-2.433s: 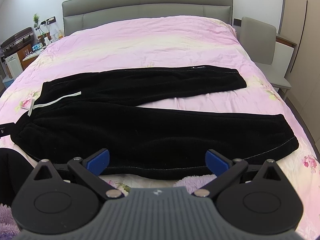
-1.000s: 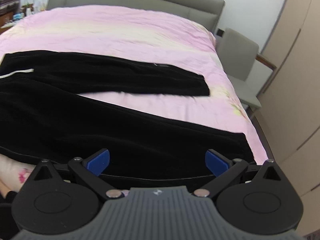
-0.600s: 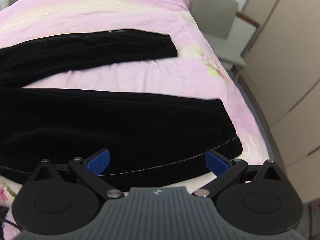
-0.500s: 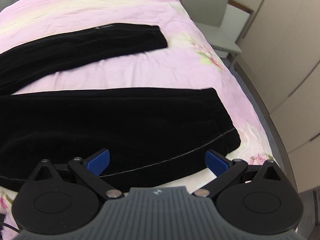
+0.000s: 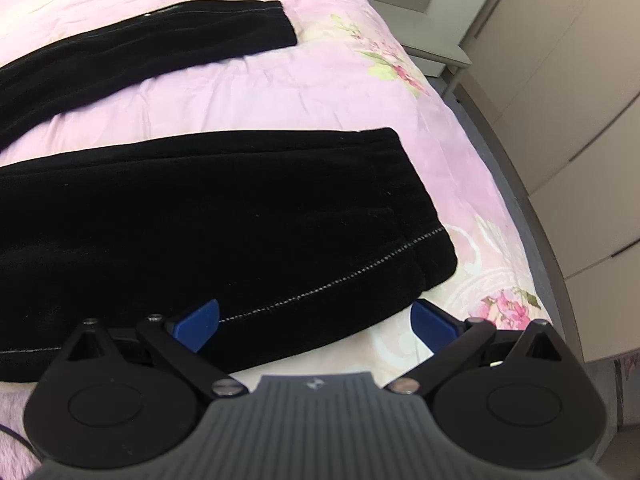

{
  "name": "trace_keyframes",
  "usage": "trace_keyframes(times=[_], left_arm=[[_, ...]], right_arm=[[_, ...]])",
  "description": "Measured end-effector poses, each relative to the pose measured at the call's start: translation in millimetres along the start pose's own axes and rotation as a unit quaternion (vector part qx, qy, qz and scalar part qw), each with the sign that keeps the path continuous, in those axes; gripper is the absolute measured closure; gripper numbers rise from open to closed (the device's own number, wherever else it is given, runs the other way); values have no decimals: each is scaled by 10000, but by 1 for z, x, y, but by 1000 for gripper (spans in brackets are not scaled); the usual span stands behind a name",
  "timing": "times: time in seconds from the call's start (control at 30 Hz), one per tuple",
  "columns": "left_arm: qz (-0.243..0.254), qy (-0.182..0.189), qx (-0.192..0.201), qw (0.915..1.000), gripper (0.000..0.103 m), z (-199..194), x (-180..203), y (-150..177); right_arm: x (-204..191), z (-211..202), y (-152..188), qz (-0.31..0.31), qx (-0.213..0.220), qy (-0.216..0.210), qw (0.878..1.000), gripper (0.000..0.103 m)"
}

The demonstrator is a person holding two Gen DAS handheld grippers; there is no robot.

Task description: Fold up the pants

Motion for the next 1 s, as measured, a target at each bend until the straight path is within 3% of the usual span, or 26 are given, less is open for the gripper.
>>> trace_keyframes(times=[0.1, 0.17, 0.27, 0.33, 0.53, 0.63, 0.7, 0.9, 1.0], left_arm=[[720, -118, 226, 9971, 42, -20, 10, -4], [1351, -249, 393, 9897, 42, -36, 18, -5], [2190, -197, 600, 9737, 41, -56, 32, -2], [2631, -14, 654, 9626, 41, -68, 40, 0], [3707, 282, 414, 9274, 41, -72, 51, 12], [4294, 371, 251, 9020, 41, -49, 61, 18], [4724, 367, 197, 8804, 41, -43, 65, 24], [6037, 469, -10, 7958, 39, -14, 79, 50], [6318, 512, -131, 7733, 36, 1, 82, 63]], right_arm=[[-1, -5, -5, -51, 147, -383, 9991, 5], [-2, -9, -8, -141, 188, -689, 9973, 5], [-7, -16, -11, -523, 210, -1079, 9926, 6], [-11, -18, -12, -907, 207, -1232, 9880, 13], [-18, -13, -6, -1851, -52, -1354, 9733, 30], [-16, -10, -4, -2144, -100, -1277, 9683, 30], [-14, -6, -4, -2247, -119, -1156, 9675, 30], [-9, 1, -4, -2261, -212, -960, 9691, 30], [-10, 1, -2, -2365, -207, -1041, 9658, 30]])
Point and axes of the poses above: each gripper's, at about its wrist camera, not at the fingertips, and z roughly the way its jaws point, x to its right, y to its underside, the point moved 7 cm from there along z, roughly the way its jaws point, and after that the axes turned 12 degrees about x, right-handed, at the moved point
